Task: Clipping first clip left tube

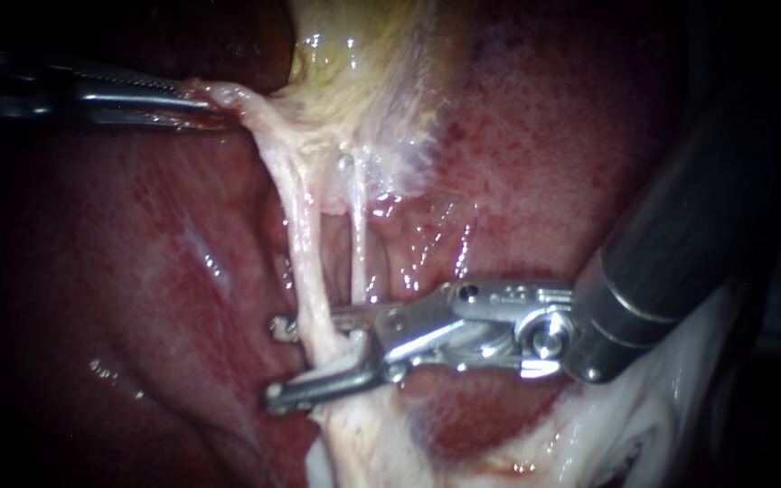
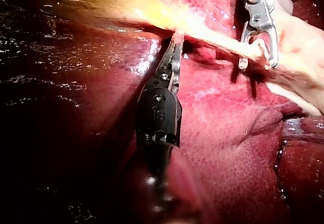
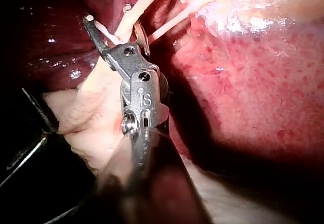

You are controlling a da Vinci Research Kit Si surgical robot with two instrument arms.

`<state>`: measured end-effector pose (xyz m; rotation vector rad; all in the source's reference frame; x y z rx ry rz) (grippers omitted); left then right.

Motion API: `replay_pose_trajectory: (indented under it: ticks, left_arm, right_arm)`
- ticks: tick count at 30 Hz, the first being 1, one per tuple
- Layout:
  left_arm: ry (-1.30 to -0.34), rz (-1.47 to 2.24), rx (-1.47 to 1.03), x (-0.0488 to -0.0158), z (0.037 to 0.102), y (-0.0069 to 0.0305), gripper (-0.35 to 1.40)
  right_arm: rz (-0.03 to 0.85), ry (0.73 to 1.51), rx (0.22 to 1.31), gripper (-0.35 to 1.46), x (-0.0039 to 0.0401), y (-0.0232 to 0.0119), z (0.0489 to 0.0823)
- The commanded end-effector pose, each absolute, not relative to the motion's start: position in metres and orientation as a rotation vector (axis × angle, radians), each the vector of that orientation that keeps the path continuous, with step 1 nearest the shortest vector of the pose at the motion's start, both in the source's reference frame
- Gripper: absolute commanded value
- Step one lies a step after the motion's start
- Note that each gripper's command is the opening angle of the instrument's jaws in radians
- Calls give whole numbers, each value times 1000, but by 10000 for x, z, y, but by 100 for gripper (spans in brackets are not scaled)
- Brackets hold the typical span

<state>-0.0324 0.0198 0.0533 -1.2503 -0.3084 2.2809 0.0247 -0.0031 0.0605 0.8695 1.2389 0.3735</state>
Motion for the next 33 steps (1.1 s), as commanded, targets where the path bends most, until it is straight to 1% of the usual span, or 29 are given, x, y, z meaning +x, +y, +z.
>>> replay_pose_trajectory:
  ticks: [1, 6, 9, 15, 19, 24, 27, 29, 31, 33]
  left_arm:
    - [-308, 2281, -1251, -323, 533, 198, -35]
    - [-308, 2281, -1251, -323, 533, 198, -35]
    - [-308, 2281, -1251, -323, 533, 198, -35]
    - [-308, 2281, -1251, -323, 534, 198, -35]
    - [-308, 2281, -1251, -323, 534, 198, -35]
    - [-308, 2281, -1251, -323, 534, 198, -35]
    - [-308, 2281, -1250, -323, 534, 198, -35]
    - [-308, 2281, -1251, -323, 535, 198, -35]
    - [-308, 2281, -1251, -323, 535, 198, -35]
    - [-308, 2281, -1251, -323, 535, 198, -35]
  right_arm:
    - [371, 1239, 872, 48, 248, -31, 599]
    - [372, 1241, 884, 46, 250, -30, 573]
    - [373, 1242, 889, 42, 248, -27, 564]
    - [364, 1193, 885, 37, 243, -23, 563]
    - [363, 1190, 885, 29, 242, -22, 564]
    - [360, 1184, 885, 16, 239, -23, 564]
    - [358, 1182, 885, 5, 238, -23, 564]
    - [357, 1182, 886, -6, 236, -23, 564]
    - [356, 1182, 887, -26, 235, -23, 564]
    - [356, 1182, 887, -35, 234, -23, 563]
